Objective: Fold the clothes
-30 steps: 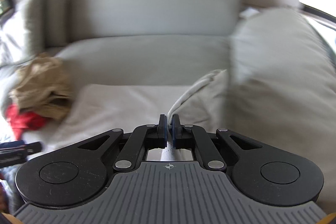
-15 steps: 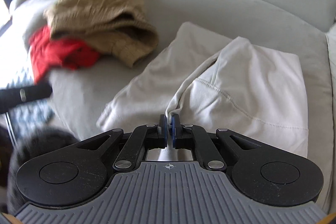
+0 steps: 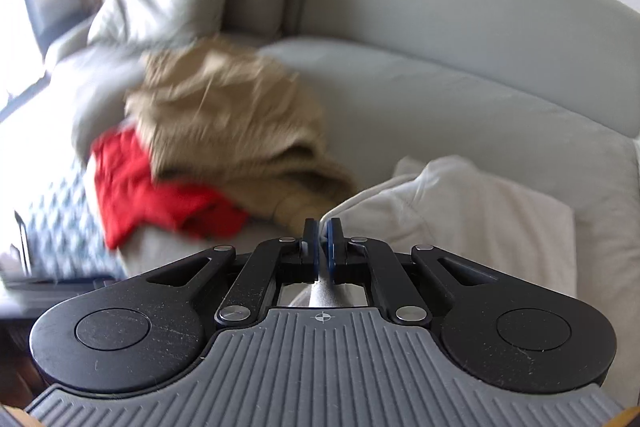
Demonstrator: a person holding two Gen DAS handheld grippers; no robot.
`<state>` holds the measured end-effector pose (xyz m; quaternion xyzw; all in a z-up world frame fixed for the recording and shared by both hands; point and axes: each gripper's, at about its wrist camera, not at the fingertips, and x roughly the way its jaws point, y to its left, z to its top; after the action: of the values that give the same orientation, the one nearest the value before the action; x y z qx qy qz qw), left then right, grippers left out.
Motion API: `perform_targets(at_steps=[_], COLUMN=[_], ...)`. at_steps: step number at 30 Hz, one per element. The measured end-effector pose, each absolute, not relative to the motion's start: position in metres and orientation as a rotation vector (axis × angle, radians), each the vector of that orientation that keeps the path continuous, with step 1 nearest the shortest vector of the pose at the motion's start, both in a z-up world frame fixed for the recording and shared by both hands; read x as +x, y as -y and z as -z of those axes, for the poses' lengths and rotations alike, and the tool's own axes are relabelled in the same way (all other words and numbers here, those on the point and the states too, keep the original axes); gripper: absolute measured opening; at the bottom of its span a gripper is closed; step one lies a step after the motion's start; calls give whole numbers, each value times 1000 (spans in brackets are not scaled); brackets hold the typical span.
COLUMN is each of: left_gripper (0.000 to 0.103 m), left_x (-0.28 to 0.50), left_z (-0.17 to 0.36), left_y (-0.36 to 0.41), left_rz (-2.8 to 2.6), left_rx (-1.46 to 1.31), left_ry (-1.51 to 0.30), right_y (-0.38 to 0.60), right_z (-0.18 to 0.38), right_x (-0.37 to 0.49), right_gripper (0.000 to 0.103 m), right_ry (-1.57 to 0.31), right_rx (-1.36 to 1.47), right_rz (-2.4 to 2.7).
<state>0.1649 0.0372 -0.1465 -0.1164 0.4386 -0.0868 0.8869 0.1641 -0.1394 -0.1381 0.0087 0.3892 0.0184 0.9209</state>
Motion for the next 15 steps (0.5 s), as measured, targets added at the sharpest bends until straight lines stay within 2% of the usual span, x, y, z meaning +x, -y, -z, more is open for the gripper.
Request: perform_targets(at_steps=[4, 5, 6, 8, 9, 12, 15], left_gripper=[69, 69, 70, 70, 70, 60, 37], left_x=[167, 167, 167, 168, 168, 169, 168], left_z=[147, 146, 145, 145, 145, 145, 143], left_y=[-40, -40, -39, -37, -36, -24, -4], left_rz=[178, 183, 187, 199, 203, 281, 407], left_rx=[-244, -243, -242, -239, -237, -234, -226], left_ry=[-916, -913, -910, -904, -904, -899, -886], right_y=[130, 131, 135, 144, 151, 185, 230], right_z=[151, 150, 148, 140, 134, 117, 108], right_x=[166, 165, 161, 151, 143, 120, 99], right_gripper=[7, 17, 23, 52, 54, 53, 52], right_ry=[-898, -931, -959, -991, -982, -969, -941], right_rx=[-75, -70, -47, 2, 29, 101, 183], right_rz=[-119, -144, -166, -197, -198, -124, 22])
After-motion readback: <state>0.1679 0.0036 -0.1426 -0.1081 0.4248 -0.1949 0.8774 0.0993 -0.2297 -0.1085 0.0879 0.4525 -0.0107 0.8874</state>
